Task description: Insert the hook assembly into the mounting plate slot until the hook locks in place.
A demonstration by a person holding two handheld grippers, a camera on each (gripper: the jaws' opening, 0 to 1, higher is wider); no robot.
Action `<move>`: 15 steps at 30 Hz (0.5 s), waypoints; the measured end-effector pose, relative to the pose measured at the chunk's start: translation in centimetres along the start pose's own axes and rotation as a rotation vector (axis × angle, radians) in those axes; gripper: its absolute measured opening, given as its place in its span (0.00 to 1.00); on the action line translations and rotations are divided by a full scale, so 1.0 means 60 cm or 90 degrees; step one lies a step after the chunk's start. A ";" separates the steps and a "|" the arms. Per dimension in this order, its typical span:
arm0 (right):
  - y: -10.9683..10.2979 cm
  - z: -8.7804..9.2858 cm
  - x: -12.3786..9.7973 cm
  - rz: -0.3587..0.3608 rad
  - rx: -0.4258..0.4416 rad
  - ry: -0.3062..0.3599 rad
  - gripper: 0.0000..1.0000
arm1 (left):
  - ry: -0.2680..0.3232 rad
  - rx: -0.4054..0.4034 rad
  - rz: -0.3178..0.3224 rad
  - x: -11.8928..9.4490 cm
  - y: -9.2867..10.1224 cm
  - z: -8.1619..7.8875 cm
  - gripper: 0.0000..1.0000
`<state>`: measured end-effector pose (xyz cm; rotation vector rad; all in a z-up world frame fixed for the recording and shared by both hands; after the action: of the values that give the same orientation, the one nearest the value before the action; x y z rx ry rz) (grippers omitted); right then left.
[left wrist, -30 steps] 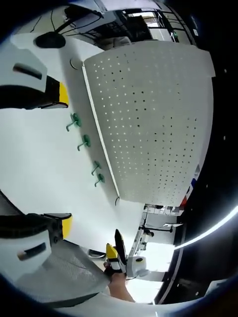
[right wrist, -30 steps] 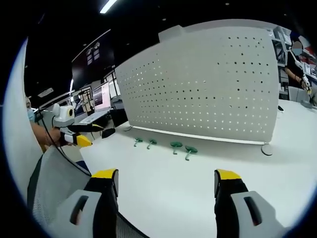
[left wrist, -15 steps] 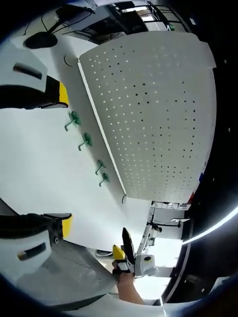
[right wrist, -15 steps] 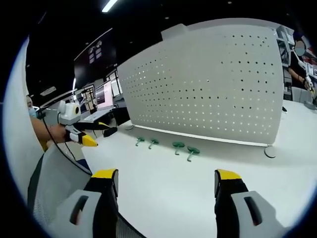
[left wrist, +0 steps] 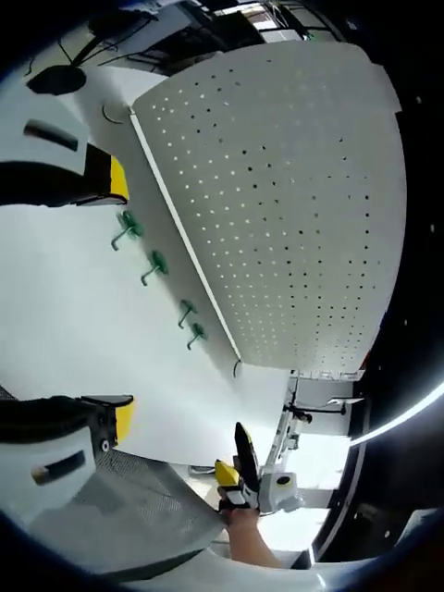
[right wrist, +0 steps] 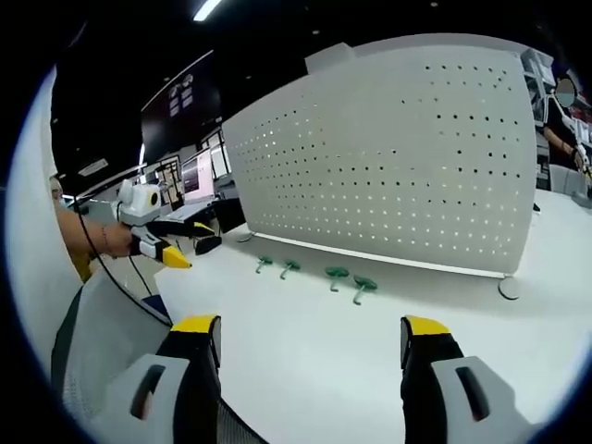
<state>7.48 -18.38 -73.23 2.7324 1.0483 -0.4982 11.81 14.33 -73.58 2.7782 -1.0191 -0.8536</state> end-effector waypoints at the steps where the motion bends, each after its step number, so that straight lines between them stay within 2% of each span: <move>1: -0.001 -0.002 0.000 -0.001 0.000 0.001 0.77 | -0.001 0.003 0.001 0.001 -0.001 -0.002 0.87; 15: -0.004 -0.003 0.005 -0.013 -0.006 -0.003 0.77 | -0.059 0.061 0.025 0.017 -0.031 -0.015 0.88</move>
<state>7.60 -17.96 -73.18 2.7142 1.0753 -0.5009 13.99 15.08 -73.76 2.8100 -1.1557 -0.9610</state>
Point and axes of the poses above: the point that each gripper's makers call its tool centre point, and the gripper's own axes: x roughly forward along the fingers, y roughly to its right, z roughly out of its underside, the point moved 6 cm from there along -x, roughly backward along the fingers, and after that the axes turned 14 degrees about -x, right-handed, at the moved point
